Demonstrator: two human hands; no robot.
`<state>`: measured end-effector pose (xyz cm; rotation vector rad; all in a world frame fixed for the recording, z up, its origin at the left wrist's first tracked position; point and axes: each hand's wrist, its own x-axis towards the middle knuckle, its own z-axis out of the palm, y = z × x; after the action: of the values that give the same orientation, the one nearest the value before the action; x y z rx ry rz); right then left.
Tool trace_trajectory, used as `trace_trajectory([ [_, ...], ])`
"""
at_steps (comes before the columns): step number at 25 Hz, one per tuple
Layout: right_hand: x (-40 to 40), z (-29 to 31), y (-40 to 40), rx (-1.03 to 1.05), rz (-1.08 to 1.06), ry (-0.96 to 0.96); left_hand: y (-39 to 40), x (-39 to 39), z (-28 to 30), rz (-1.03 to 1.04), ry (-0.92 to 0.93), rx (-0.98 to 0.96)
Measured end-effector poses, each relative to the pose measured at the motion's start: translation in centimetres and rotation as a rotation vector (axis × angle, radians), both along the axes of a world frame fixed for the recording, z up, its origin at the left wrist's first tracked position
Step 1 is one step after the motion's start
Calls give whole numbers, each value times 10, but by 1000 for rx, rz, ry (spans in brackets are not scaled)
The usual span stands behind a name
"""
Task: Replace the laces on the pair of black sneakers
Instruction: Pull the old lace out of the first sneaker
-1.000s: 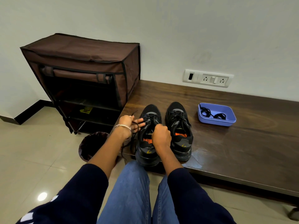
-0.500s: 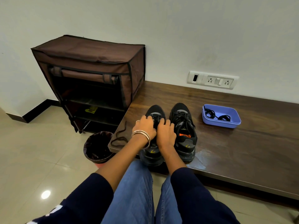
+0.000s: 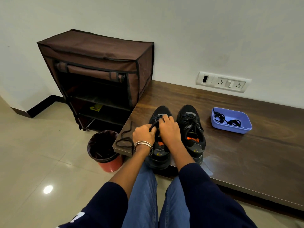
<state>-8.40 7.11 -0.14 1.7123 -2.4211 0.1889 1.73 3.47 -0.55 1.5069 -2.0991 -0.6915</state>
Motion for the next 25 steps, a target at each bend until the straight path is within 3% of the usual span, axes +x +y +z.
trace_trajectory([
  [3,-1,-3,-9,-93,-13,-84,-2,1,-4,32,33,8],
  [6,-1,-12,-9,-328,-54,-210,-1,1,-5,35,42,-8],
  [8,-1,-8,-5,-449,-160,-420,0,1,-4,25,28,-14],
  [11,-7,4,-7,-553,-482,-827,0,0,0,12,-19,-31],
  [13,-9,18,-8,-514,-603,-925,1,0,-1,-12,-60,-50],
  [15,-8,34,-11,-390,-523,-802,0,0,0,-27,-96,-70],
  [19,8,46,-15,153,-188,-204,0,0,-2,-38,-126,-74],
  [22,11,45,-12,91,-174,-76,1,0,-1,-32,-115,-67],
  [25,0,47,-4,-143,-164,-234,3,0,1,-12,-105,-57],
])
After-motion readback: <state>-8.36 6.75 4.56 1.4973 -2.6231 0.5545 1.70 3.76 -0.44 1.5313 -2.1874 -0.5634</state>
